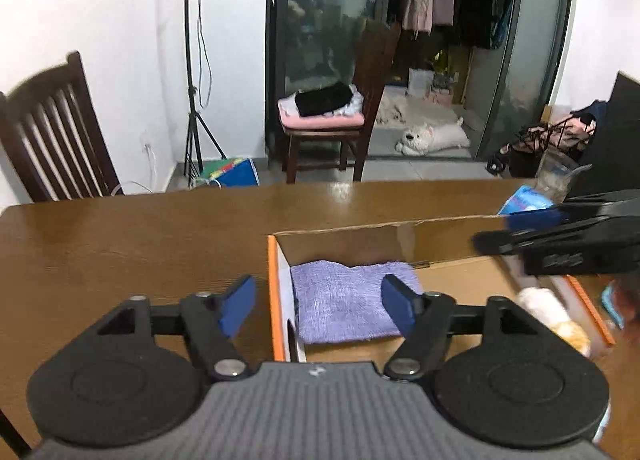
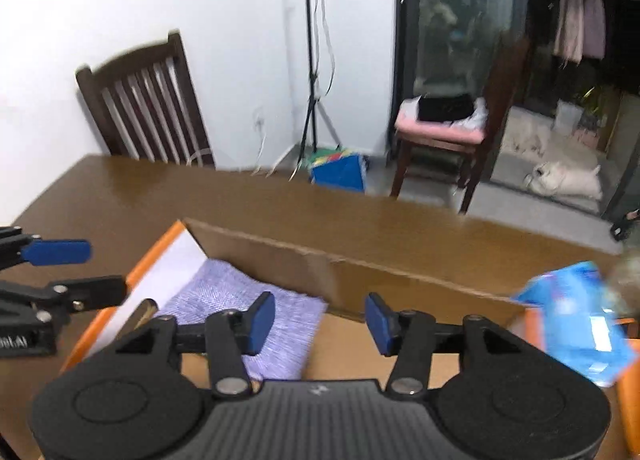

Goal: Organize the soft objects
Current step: 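Carry the lavender pouch into the box and open both tools, then return to the table and close both tools on the pink-and-tan sponge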

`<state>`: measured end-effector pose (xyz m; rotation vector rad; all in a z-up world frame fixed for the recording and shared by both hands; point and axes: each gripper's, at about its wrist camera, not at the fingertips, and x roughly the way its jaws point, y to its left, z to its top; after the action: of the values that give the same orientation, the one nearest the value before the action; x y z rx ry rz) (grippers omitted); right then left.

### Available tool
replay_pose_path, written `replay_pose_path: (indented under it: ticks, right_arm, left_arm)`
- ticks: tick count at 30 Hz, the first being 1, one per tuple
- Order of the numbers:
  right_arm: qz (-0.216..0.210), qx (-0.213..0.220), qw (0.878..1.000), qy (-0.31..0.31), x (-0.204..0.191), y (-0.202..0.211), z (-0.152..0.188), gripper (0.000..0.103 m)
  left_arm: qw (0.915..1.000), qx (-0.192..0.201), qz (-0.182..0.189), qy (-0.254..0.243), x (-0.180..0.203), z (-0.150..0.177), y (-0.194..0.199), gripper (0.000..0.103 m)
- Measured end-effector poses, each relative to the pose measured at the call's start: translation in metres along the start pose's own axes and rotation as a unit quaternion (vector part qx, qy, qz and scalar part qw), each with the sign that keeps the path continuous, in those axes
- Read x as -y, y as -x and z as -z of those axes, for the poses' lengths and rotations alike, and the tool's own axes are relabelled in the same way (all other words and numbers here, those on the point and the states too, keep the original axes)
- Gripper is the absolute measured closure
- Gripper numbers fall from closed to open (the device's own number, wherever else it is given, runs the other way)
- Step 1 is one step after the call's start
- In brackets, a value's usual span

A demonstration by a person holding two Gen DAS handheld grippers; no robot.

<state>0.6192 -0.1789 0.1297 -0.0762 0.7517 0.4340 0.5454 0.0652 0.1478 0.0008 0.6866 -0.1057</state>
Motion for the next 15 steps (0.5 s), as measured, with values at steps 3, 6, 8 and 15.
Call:
replay_pose_path:
  ticks: [3,6,8,15]
  right_arm:
    - [0.021,0.025,0.999,0.001,0.014,0.055,0.009,0.045]
    - [0.044,0.051,0.998,0.003,0.026,0.107,0.026,0.041]
    - [0.059,0.067,0.996,-0.001,0.034,0.140,0.040,0.036]
    - [0.062,0.134,0.989,-0.010,0.030,0.227,0.110,0.033]
  left_arm:
    - [0.9996,0.022,-0.010,-0.013,0.005,0.007,0.041,0.021]
    - [0.9987,0.042,-0.012,-0.025,0.011,0.016,0.080,0.017]
    - [0.9980,0.053,-0.009,-0.032,0.016,0.026,0.105,0.015]
    - [0.9947,0.092,-0.011,-0.044,0.038,0.089,0.171,0.012]
